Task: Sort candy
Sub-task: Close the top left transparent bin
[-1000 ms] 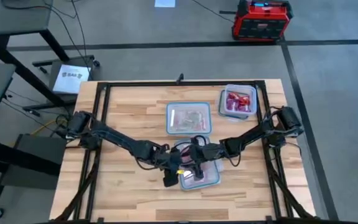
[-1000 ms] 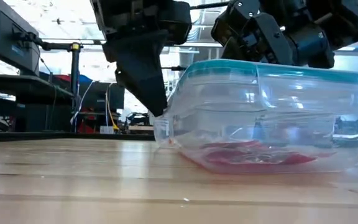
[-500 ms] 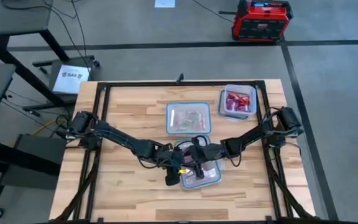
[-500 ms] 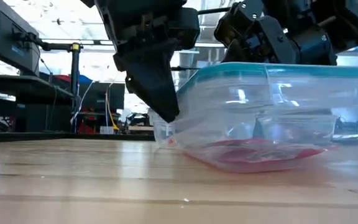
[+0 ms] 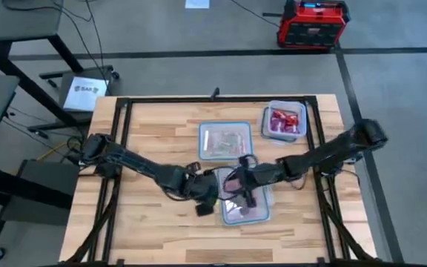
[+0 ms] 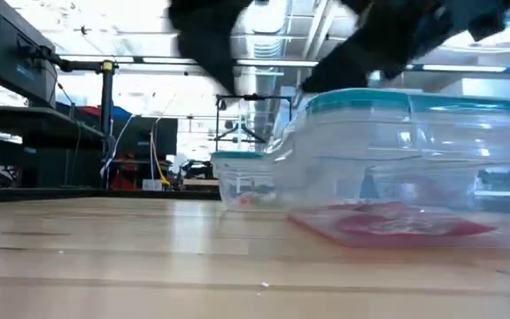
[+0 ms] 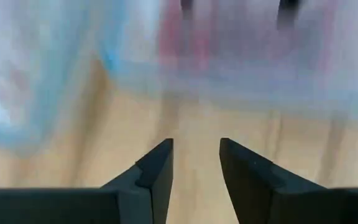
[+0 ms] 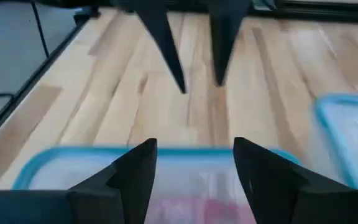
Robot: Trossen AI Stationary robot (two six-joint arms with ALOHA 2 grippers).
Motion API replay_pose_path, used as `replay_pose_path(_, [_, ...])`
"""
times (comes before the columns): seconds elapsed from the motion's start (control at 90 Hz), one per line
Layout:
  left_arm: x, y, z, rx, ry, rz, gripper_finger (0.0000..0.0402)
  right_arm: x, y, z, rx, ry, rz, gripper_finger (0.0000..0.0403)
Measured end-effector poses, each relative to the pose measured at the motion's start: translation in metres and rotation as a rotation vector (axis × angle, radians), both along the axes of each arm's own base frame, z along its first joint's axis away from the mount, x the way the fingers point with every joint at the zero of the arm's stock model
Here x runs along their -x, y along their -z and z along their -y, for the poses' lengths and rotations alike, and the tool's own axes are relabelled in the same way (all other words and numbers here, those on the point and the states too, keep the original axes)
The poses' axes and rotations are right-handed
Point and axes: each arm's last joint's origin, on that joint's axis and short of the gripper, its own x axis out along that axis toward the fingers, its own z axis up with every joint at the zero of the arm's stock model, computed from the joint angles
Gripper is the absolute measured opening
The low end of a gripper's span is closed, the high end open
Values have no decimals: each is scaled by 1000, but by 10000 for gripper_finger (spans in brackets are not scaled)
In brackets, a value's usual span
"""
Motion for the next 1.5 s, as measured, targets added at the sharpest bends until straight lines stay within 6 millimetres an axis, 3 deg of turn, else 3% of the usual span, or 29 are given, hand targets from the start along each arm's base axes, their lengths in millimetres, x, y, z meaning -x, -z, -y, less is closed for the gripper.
replay_pose_path(0.044, [-8, -4, 1, -33, 22, 92, 118, 12, -5, 4, 0, 15, -62, 202])
replay_pose_path(0.167, [-40, 12, 0, -18, 137, 297, 118, 41, -14, 8, -19, 79, -179, 202])
replay_pose_path(0.256, [-59, 31, -4, 27, 214, 346, 118, 58, -4, 7, -33, 127, -212, 202])
replay_pose_path(0.411, [-65, 75, -11, 116, 229, 177, 118, 74, 11, 4, -60, 187, -231, 202])
replay_pose_path(0.511, [-55, 75, -11, 166, 213, 64, 118, 79, 17, 2, -69, 191, -250, 202])
replay_pose_path(0.744, [-20, 47, 5, 157, 225, -75, 118, 79, 16, 0, -63, 173, -236, 202])
replay_pose_path(0.922, [-24, 39, 8, 105, 199, 24, 118, 65, 16, -6, -83, 146, -150, 202])
replay_pose_path(1.033, [-25, 50, 8, 55, 163, 79, 118, 54, 24, -12, -62, 111, -118, 202])
replay_pose_path(1.267, [-17, 80, 15, 137, 118, 253, 118, 29, 52, -22, -49, 88, -86, 202])
replay_pose_path(1.5, [-6, 103, 11, 168, 105, 324, 118, 18, 68, -26, -54, 53, -126, 202])
